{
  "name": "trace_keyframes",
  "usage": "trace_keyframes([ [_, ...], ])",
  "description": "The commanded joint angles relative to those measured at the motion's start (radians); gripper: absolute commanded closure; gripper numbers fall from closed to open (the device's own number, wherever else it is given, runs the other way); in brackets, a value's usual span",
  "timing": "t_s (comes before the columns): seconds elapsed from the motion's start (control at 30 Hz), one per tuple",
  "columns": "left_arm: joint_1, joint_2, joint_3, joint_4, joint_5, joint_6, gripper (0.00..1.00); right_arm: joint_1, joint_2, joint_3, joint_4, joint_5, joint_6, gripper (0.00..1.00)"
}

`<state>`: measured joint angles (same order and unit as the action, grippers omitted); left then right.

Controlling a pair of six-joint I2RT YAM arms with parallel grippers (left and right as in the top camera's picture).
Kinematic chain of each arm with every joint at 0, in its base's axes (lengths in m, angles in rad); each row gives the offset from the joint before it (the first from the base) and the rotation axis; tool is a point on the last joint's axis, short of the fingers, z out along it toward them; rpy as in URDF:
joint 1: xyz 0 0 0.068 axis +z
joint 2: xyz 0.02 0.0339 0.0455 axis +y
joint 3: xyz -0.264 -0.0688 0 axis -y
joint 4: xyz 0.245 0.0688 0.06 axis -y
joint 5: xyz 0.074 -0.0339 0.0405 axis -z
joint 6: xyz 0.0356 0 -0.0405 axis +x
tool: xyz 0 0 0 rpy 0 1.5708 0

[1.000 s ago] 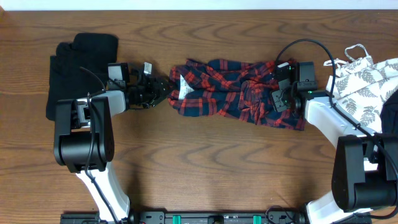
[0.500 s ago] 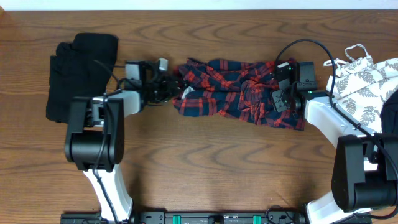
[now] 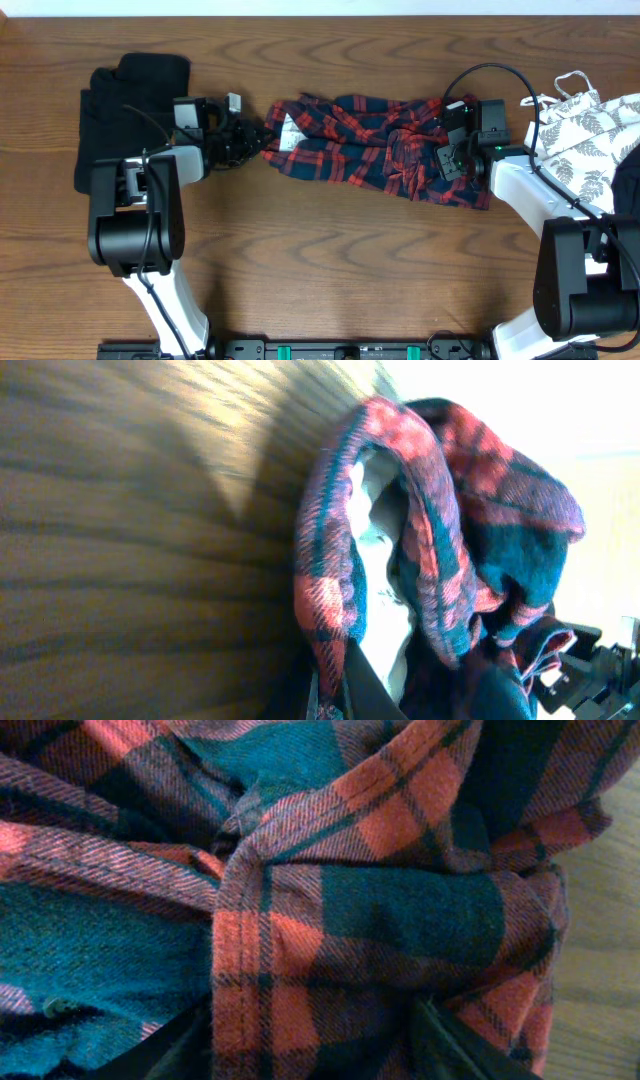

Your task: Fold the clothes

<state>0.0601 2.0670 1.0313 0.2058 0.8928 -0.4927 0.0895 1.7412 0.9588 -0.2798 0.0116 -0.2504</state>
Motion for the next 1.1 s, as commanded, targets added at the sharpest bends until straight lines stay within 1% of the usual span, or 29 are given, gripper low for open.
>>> trace_keyframes([
  [0.0, 0.030, -0.060, -0.003, -0.015, 0.011, 0.002, 0.94, 0.010, 0.011, -0.005, -0.008, 0.006, 0.030, 0.38],
  [0.1, 0.048, -0.090, -0.003, -0.034, 0.011, 0.016, 0.94, 0.010, 0.000, -0.005, -0.012, -0.035, 0.048, 0.34],
  [0.17, 0.060, -0.109, -0.003, -0.045, 0.011, 0.031, 0.94, 0.010, -0.021, -0.005, -0.011, -0.094, 0.048, 0.25],
  [0.2, 0.068, -0.121, -0.003, -0.048, 0.011, 0.032, 0.94, 0.010, -0.042, -0.005, -0.006, -0.124, 0.048, 0.22],
  [0.37, 0.096, -0.174, -0.003, -0.079, 0.011, 0.047, 0.94, 0.010, -0.168, -0.003, 0.015, -0.230, 0.051, 0.19],
  [0.47, 0.113, -0.212, -0.003, -0.102, 0.011, 0.076, 0.95, 0.010, -0.245, -0.003, 0.021, -0.234, 0.103, 0.20],
  [0.53, 0.127, -0.241, -0.003, -0.127, 0.010, 0.105, 0.94, 0.010, -0.282, -0.003, 0.017, -0.233, 0.124, 0.23],
  [0.63, 0.166, -0.291, -0.003, -0.186, -0.012, 0.135, 0.94, 0.010, -0.314, -0.003, 0.007, -0.234, 0.145, 0.25],
  [0.73, 0.219, -0.335, -0.003, -0.240, -0.031, 0.164, 0.94, 0.010, -0.320, -0.003, -0.001, -0.236, 0.161, 0.25],
  [0.83, 0.278, -0.366, -0.003, -0.269, -0.031, 0.167, 0.94, 0.010, -0.320, -0.003, -0.010, -0.241, 0.162, 0.26],
  [0.97, 0.349, -0.393, -0.003, -0.287, -0.031, 0.167, 0.94, 0.010, -0.320, -0.003, -0.012, -0.253, 0.168, 0.27],
  [1.07, 0.377, -0.407, -0.003, -0.297, -0.031, 0.172, 0.94, 0.010, -0.320, -0.003, -0.013, -0.256, 0.168, 0.28],
])
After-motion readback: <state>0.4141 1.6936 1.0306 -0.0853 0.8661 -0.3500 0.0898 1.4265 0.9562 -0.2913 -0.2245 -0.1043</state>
